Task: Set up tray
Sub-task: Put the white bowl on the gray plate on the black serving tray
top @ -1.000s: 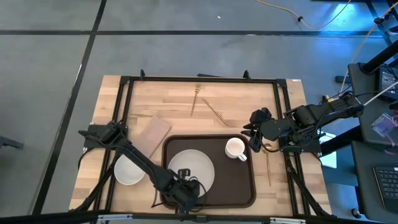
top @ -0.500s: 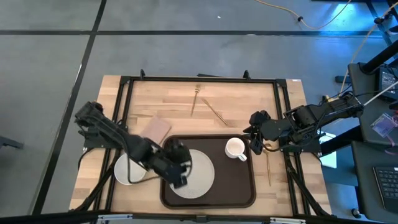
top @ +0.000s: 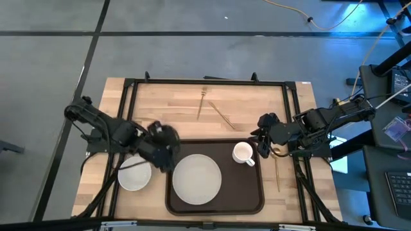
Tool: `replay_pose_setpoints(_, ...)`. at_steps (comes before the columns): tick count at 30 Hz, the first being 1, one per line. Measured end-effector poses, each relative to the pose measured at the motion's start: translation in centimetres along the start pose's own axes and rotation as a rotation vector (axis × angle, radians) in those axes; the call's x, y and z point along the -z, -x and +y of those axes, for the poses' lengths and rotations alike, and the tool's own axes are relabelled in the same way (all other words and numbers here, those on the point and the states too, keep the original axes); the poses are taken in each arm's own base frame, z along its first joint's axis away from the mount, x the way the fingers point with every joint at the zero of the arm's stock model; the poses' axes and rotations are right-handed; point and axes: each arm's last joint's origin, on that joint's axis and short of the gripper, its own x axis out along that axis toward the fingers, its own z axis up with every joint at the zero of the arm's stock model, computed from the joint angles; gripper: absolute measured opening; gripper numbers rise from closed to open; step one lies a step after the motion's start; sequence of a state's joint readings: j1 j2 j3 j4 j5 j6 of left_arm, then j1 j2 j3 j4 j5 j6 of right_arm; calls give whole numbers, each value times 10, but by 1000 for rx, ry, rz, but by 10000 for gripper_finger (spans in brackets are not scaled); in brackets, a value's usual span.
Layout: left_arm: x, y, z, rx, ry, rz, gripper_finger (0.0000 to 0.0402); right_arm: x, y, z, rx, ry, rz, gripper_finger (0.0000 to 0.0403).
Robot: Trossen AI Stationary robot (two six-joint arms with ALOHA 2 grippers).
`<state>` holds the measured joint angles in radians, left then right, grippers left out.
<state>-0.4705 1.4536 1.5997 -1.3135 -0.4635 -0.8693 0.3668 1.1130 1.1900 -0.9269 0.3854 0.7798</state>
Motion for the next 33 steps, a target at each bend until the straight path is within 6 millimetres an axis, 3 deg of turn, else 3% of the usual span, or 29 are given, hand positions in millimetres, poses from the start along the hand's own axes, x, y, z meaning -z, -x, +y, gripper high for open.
replay_pose_setpoints(7,9,2,28,-179,-122,173,111,-6,-1,0,14,-28,-69,117)
replay_pose_setpoints(16,10,5,35,-17,-204,314,111,-12,-4,-6,40,-59,-87,117)
replay_pose_setpoints(29,11,14,41,-30,-208,256,112,-18,-7,-13,76,-66,-98,117)
replay_pose_setpoints(33,13,15,39,25,-196,313,126,-19,-7,-14,80,-69,-100,117)
